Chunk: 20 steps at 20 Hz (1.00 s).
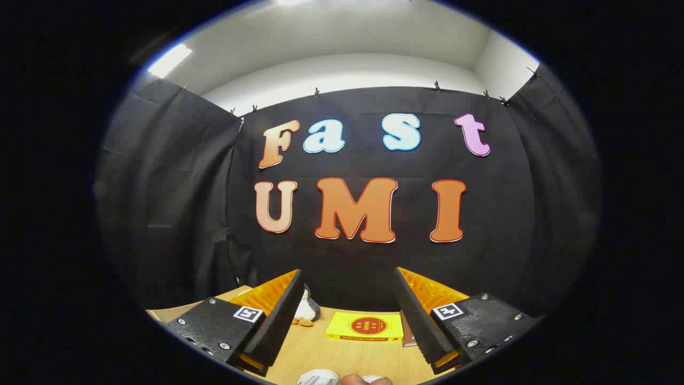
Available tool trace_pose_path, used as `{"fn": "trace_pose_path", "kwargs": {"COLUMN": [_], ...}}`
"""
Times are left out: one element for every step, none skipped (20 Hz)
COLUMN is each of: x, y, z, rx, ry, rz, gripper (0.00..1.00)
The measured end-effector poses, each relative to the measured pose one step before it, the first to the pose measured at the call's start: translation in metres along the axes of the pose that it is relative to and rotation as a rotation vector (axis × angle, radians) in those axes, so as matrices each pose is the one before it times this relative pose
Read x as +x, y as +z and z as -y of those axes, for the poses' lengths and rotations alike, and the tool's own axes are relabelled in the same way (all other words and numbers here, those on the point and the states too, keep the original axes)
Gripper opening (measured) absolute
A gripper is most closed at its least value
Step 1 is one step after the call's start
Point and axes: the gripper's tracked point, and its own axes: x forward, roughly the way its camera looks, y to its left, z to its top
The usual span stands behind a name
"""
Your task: Open the storage box then place both shoes into the box .Put the left shoe in first, then the right shoe, with the right side of both shoes facing outward in a uniform manner.
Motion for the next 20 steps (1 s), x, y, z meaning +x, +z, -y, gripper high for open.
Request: {"fn": "trace_pose_path", "kwargs": {"x": [0.0007, -0.00062, -0.0006, -0.00175, 0.0004, 0.00019, -0.00031, -0.00068, 0.00027, 0.0, -0.00007, 0.00065, -0.00002, -0.00002, -0.00113, 0.00019, -0.00009, -0.00072, -0.00136, -0.00075], "y": [0.0011, 0.00099, 0.00093, 0.00132, -0.00001, -0.00012, -0.00188, -0.00161, -0.00128, 0.00032, 0.00067, 0.00001, 0.00011, 0.00065, 0.00025, -0.00098, -0.00187, -0.00111, -0.00135, -0.00212], "z": [-0.00167, -0.00293, -0.00269, -0.0015, -0.00063, 0.00172, 0.00142, 0.00122, -0.00107, 0.00147, 0.00069, -0.00021, 0.00007, -0.00048, -0.001, -0.00132, -0.00262, -0.00194, -0.00115, -0.00203], "rx": [-0.00302, -0.00155, 0.00021, 0.00151, -0.00036, -0.00264, -0.00007, 0.00423, 0.00521, 0.00368, 0.0028, 0.00135, 0.00103, -0.00126, -0.00195, -0.00111, 0.00048, 0.00198, 0.00113, 0.00091], "ry": [0.00441, 0.00823, 0.00795, 0.00453, 0.00061, -0.00348, -0.00381, -0.00074, 0.00147, -0.00364, -0.00173, -0.0017, 0.00119, 0.00015, 0.00159, 0.00416, 0.00452, 0.00498, 0.00371, 0.00494], "rz": [0.0018, 0.00068, 0.00197, 0.00359, 0.00309, 0.00197, -0.00304, -0.00591, -0.00399, -0.00024, -0.00066, 0.00006, 0.00094, 0.00185, 0.00029, -0.00318, -0.00327, -0.00335, -0.00344, -0.0053], "gripper": [0.99, 0.99, 0.99, 0.99, 0.99, 0.99, 0.99, 0.99, 1.0, 0.99, 0.99, 0.99, 0.99, 0.99, 0.99, 0.99, 0.99, 0.99, 0.99, 0.99]}}
